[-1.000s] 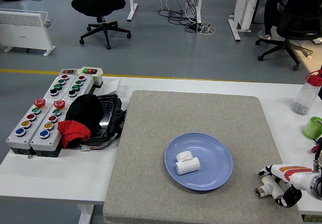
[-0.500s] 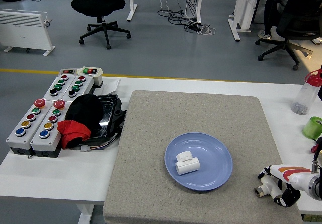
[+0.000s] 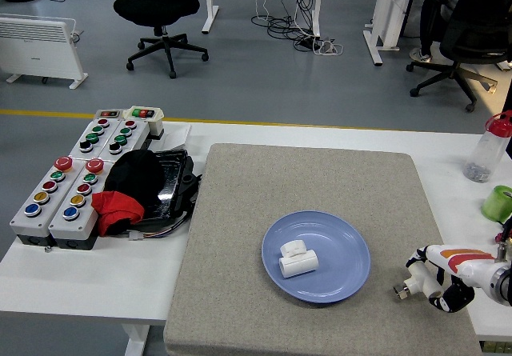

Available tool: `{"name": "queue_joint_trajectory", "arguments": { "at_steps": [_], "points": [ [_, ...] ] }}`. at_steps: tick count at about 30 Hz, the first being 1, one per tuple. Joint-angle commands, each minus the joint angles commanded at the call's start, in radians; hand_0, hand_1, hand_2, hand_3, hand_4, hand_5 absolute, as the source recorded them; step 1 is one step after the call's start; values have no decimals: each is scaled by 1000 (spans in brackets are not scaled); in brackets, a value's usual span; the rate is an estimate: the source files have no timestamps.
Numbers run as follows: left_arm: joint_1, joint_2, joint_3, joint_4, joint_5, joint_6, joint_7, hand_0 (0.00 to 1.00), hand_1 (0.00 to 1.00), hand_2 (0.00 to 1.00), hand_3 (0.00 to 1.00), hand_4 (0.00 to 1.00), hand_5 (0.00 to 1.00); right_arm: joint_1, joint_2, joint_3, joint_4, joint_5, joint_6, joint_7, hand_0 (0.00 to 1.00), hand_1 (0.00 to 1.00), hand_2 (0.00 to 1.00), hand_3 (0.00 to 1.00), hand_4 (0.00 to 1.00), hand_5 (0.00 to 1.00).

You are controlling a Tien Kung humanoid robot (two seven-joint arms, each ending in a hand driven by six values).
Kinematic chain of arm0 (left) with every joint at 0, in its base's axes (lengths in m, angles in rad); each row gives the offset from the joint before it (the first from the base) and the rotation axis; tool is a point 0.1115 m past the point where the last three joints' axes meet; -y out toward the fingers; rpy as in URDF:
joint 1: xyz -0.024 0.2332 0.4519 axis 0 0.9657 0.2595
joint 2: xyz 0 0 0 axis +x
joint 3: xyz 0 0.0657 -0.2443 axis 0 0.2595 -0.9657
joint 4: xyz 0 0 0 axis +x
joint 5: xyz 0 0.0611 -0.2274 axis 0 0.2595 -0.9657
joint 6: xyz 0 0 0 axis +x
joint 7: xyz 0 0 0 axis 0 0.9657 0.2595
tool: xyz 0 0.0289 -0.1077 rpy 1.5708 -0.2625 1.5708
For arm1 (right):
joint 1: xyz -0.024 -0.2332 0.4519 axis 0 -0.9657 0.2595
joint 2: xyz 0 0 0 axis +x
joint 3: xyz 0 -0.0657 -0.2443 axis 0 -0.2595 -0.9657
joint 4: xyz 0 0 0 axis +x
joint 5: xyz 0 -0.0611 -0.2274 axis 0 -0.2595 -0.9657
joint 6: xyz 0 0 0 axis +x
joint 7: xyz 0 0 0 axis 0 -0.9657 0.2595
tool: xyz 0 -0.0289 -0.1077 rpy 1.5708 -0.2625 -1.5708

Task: Pick pipe place plate twice

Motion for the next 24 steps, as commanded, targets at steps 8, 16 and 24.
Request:
{"name": "queue_joint_trajectory", "arguments": {
  "at_steps": [8,16,24],
  "points": [
    [4,-2,1,0,4,-2,2,712,755,718,661,403,998,66,49,-13,-3,0,-11,9,389,473,530,757,611,154],
    [6,-1,2,0,4,-2,2,712,755,718,660,403,998,143,117,-53,-34,2,-29,27,388,472,530,752,589,148],
    [4,-1,6,0,-2,-3,2,712,755,717,660,403,998,209,174,-152,-93,8,-58,56,395,480,536,750,583,142]
  ]
}}
